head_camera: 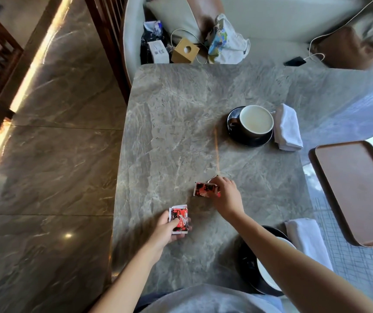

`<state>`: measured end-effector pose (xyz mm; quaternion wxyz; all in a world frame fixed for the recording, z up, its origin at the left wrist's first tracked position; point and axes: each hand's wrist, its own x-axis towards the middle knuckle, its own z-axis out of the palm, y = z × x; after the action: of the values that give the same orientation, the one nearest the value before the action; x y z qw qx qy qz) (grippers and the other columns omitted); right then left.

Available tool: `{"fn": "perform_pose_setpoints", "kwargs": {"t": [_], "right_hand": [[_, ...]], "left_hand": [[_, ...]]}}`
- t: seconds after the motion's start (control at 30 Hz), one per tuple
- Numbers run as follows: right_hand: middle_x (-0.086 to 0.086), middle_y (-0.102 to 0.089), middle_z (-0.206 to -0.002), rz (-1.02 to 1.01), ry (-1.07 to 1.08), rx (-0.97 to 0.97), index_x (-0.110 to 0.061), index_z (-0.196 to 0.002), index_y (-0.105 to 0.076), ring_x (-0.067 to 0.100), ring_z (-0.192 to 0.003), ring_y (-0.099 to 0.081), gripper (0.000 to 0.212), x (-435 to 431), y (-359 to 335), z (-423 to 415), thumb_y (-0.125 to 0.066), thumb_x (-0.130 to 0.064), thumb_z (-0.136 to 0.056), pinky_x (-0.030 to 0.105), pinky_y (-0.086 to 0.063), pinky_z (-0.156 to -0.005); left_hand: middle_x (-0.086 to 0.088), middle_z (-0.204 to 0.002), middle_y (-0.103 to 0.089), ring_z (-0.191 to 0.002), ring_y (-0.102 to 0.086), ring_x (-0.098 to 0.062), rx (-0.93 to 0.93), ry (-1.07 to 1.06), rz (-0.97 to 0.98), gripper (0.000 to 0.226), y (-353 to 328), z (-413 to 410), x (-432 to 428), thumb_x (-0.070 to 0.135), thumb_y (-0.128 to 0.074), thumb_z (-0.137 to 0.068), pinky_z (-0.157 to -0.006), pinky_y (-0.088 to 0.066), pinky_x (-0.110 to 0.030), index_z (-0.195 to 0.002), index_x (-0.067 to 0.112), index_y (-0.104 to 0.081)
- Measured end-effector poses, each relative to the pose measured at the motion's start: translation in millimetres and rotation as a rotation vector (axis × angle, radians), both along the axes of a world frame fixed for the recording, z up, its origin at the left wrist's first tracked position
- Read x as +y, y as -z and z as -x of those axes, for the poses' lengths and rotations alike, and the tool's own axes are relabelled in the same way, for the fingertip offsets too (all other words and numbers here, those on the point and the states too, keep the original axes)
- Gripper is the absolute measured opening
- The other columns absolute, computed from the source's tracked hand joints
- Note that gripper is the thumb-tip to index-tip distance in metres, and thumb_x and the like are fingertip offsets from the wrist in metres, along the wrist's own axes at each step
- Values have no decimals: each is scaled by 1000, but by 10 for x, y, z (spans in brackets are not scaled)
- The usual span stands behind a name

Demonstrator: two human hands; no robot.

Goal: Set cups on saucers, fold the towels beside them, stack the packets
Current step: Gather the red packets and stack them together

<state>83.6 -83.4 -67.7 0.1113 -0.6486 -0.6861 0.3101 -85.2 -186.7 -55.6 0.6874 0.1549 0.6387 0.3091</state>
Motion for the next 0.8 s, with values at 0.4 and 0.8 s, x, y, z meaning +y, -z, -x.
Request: {"fn": "perform_pose_setpoints", "kwargs": {"t": [0.4,0.8], "right_hand": [[-6,-65,-76,239,-407,371,-12,-91,-62,13,-73,-62,12,-9,-367,341,-67,-8,-81,29,-48,-68],[4,-43,-128,6,140,-81,-23,-122,-50,23,-115,-42,51,91,-55,-11,-70,-33,-76,39,-46,-87]], "left_hand": [[-12,-86,-70,-67,-68,-21,-123,-94,47,37,-82,-23,88,24,-28,-99,-53,-47,-23,-101,10,-62],[-11,-79,-67,-54,-68,-14,38,-71,-91,24,-84,-25,3,-3,-35,-92,-49,-43,-21,-103,13,-48]]}}
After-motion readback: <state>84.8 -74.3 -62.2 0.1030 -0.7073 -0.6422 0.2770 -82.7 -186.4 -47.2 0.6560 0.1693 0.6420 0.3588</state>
